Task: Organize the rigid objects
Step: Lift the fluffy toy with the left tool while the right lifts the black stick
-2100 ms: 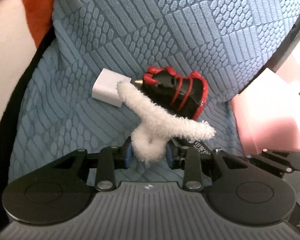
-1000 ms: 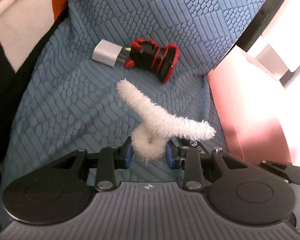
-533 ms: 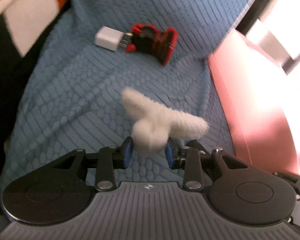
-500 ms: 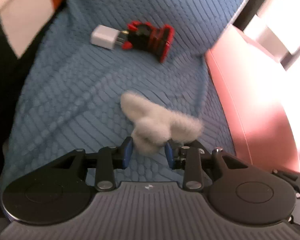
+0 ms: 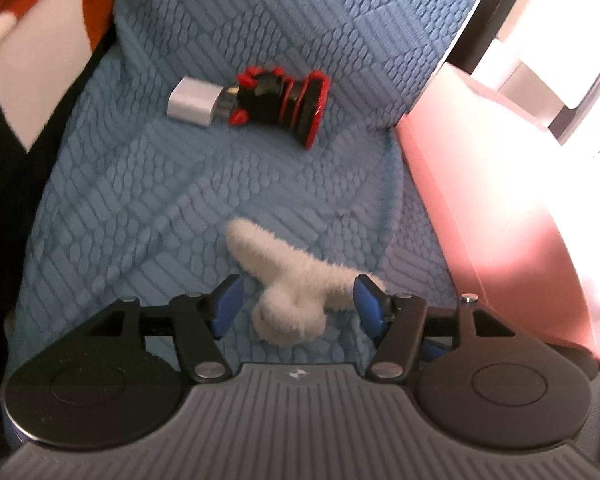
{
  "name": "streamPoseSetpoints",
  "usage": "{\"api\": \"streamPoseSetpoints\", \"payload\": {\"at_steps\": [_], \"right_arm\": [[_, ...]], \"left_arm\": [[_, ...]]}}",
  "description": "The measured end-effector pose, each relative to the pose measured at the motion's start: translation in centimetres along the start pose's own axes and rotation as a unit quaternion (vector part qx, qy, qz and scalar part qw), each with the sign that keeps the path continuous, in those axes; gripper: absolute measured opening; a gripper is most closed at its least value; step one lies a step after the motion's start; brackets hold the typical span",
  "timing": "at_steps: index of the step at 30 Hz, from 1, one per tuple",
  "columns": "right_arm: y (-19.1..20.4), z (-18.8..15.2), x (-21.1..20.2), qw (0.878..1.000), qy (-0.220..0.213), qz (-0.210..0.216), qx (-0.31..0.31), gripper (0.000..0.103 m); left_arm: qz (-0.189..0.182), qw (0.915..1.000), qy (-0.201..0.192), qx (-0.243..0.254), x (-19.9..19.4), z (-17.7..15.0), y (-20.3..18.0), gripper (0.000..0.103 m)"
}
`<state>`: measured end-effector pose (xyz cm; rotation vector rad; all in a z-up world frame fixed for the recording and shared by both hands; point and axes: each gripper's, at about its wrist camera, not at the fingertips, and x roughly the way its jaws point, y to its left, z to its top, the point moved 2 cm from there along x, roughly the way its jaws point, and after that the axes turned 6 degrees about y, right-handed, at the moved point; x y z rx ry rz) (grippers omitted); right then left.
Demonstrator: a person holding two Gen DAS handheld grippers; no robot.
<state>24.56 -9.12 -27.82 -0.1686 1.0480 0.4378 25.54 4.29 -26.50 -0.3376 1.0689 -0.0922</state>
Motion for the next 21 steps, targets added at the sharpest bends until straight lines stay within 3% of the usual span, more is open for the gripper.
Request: {"api": "streamPoseSetpoints", "payload": {"at_steps": [7, 21], "right_arm": [[-0.7, 0.5, 0.7, 1.0, -0.013, -0.001, 0.012, 0.026], [-0.8, 0.6, 0.3, 0.999, -0.025, -0.019, 0.019, 0.026]], "left_arm": [[-0.002, 1.0, 0.006, 0.006, 0.5, 0.5, 0.1, 0.066], [0.016, 0.9986, 0.028, 0.042, 1.7, -0.1, -0.3, 0.065]]}}
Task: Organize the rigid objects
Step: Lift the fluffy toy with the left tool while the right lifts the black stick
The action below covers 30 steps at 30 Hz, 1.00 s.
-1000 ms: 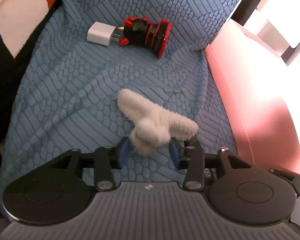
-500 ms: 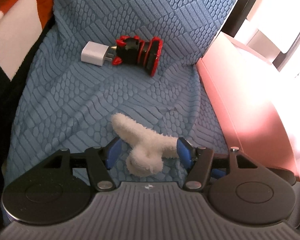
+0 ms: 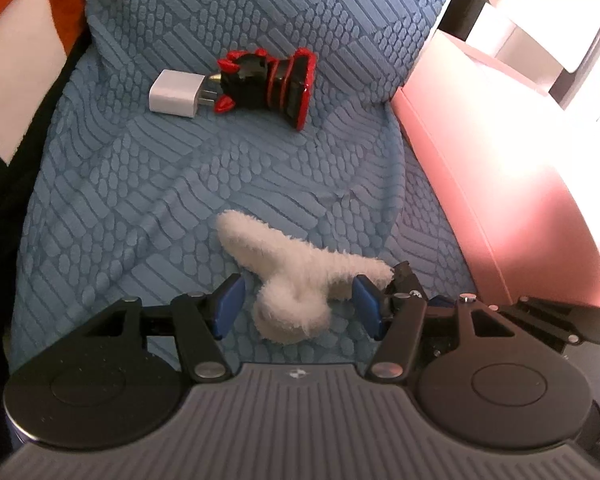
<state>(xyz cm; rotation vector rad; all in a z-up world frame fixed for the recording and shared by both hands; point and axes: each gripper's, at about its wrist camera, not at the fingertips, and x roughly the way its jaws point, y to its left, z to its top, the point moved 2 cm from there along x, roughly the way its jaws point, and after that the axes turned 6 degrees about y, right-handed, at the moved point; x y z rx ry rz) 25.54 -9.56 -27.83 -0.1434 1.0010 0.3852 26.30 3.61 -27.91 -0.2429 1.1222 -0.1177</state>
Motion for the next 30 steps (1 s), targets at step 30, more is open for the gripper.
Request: {"api": "streamPoseSetpoints", "payload": {"at_steps": [30], "right_arm": [[0.6, 1.4, -3.2, 0.999, -0.024, 0.025, 0.0, 0.026]], "left_arm": [[-0.012, 0.994, -0.056, -0.093, -4.3, 0.7, 1.3, 0.038]]}}
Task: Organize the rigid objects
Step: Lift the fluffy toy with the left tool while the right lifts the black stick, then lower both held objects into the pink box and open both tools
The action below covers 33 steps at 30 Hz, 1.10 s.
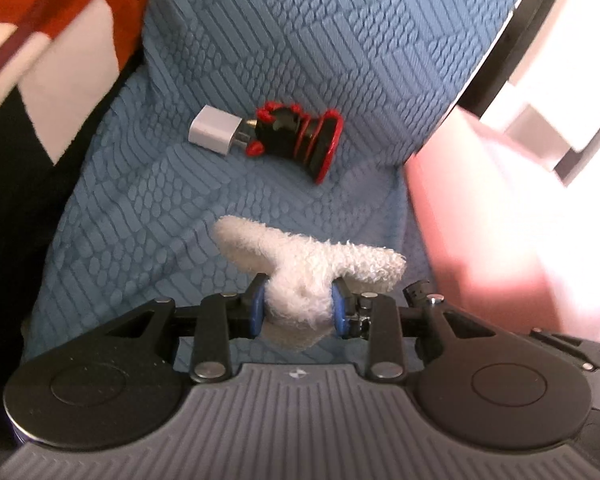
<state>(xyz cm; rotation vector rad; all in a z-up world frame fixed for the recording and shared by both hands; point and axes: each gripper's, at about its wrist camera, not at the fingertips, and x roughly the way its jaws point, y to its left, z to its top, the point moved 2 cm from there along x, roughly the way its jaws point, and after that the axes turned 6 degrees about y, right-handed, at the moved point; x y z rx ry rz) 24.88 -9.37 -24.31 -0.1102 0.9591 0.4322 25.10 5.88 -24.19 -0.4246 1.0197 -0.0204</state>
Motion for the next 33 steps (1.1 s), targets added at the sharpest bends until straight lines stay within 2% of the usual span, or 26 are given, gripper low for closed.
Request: {"api": "streamPoseSetpoints", "payload": {"at_steps": [8, 18, 25, 28, 33], "right_arm": [[-1.1, 2.2, -3.3, 1.0, -0.015, 0.008, 0.012, 0.026], [-3.2, 5.3, -7.6, 0.999, -0.046, 0.004, 0.011, 0.026], [-6.2, 7.3, -10.9, 0.997, -0.068, -0.022, 0.011, 0.026], [-7.5, 8.3, -12.5, 0.997, -0.071, -0.02, 0.013, 0.026], [-9.1, 9.9, -15.4, 0.995, -0.089, -0.042, -0.009, 0.026]], "left_arm": [[-0.011, 0.9999, -0.006, -0.009, -2.9, 0.6, -1.6, 0.038], [-0.018, 0.9996, -0.02, 0.011, -6.7, 3.2, -5.7, 0.038], [-0.037, 0.9992, -0.014, 0.009, -7.8, 4.8, -8.6, 0.038], [-0.042, 0.9987, -0.02, 0.024, -8.5, 5.9, -10.5, 0.038], [-0.044, 0.9966, -0.017, 0.067, -9.1, 7.2, -14.3, 0.038]]}}
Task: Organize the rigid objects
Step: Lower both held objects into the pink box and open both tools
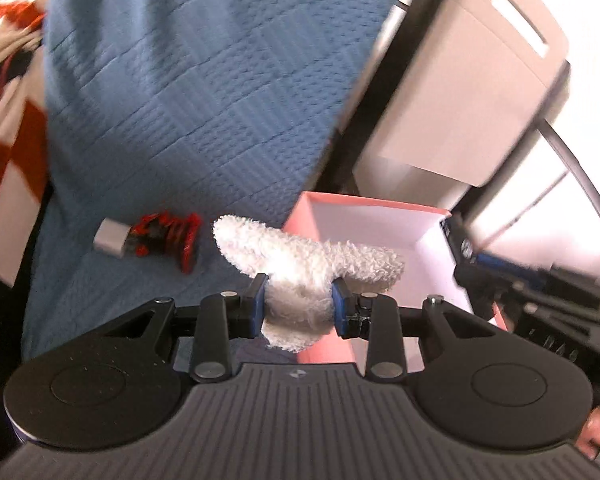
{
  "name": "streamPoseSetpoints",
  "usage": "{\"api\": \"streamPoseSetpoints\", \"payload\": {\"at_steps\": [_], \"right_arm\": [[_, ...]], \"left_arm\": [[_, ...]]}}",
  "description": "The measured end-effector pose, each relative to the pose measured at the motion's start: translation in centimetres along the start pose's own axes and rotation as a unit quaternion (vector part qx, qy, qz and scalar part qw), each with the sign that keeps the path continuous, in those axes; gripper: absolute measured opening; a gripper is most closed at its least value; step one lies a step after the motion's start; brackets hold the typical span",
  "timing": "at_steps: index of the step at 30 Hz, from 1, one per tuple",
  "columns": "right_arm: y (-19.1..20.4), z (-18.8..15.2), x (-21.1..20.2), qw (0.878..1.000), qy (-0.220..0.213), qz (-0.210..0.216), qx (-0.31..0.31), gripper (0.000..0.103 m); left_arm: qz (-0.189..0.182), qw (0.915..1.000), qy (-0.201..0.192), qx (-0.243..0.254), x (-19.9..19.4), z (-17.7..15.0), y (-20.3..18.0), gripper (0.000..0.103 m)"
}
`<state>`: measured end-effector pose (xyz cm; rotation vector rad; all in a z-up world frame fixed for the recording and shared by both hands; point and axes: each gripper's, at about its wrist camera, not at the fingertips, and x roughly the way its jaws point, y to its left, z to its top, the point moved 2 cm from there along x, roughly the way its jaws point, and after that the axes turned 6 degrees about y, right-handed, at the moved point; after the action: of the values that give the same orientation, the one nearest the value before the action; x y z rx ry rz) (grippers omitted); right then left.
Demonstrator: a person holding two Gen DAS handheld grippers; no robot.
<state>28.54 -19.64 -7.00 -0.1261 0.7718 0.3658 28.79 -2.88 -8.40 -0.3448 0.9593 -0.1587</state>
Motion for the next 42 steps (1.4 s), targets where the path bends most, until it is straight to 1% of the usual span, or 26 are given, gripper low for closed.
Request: {"api": "streamPoseSetpoints", "payload": {"at_steps": [3, 6, 10, 13, 18, 21, 25, 30, 33, 37, 41, 42], "right_arm": [[-1.7, 0.6, -1.2, 1.0, -0.008, -0.009, 0.002, 0.026], [-3.4, 0.3, -1.7, 1.0, -0.009, -0.021, 0.005, 0.026], [-5.6, -1.2, -1.5, 0.999, 0.001, -0.04, 0.009, 0.026], [-7.4, -3.0, -0.9, 0.999, 0.015, -0.049, 0.018, 0.026], [-10.3, -6.0, 0.4, 0.997, 0.039, -0.049, 0.041, 0.026], [-11.4, -7.5, 1.4, 0.996, 0.053, -0.045, 0.052, 0.026], [-12.5, -9.2, 2.6, 0.995, 0.071, -0.053, 0.051, 0.026], [-13.8, -11.5, 4.1, 0.992, 0.089, -0.048, 0.069, 0.026], [-14.4, -12.4, 4.7, 0.991, 0.097, -0.044, 0.078, 0.026], [-14.7, -13.1, 5.2, 0.99, 0.103, -0.036, 0.087, 0.026], [-15.0, -13.3, 5.4, 0.989, 0.106, -0.03, 0.094, 0.027], [-15.1, -13.3, 5.4, 0.989, 0.107, -0.029, 0.096, 0.027]], "left_arm": [[-0.003, 0.9999, 0.0, 0.014, 0.2, 0.8, -2.0, 0.038], [-0.013, 0.9997, 0.002, 0.019, 0.7, 1.2, -3.8, 0.038], [-0.026, 0.9993, 0.011, 0.026, 2.2, 1.1, -6.2, 0.038], [-0.032, 0.9986, 0.026, 0.032, 4.2, 0.6, -7.9, 0.038], [-0.02, 0.9971, 0.055, 0.049, 8.0, -0.8, -10.0, 0.038], [-0.019, 0.9958, 0.073, 0.051, 10.2, -1.7, -10.9, 0.038], [-0.018, 0.9941, 0.09, 0.059, 12.6, -2.9, -12.0, 0.038], [-0.005, 0.9909, 0.115, 0.07, 15.4, -4.2, -13.0, 0.038], [-0.002, 0.9896, 0.123, 0.074, 16.3, -4.8, -13.2, 0.038], [-0.008, 0.989, 0.128, 0.074, 17.0, -5.2, -13.2, 0.038], [-0.002, 0.9881, 0.131, 0.08, 17.3, -5.5, -13.3, 0.039], [-0.003, 0.9878, 0.134, 0.078, 17.4, -5.5, -13.3, 0.041]]}}
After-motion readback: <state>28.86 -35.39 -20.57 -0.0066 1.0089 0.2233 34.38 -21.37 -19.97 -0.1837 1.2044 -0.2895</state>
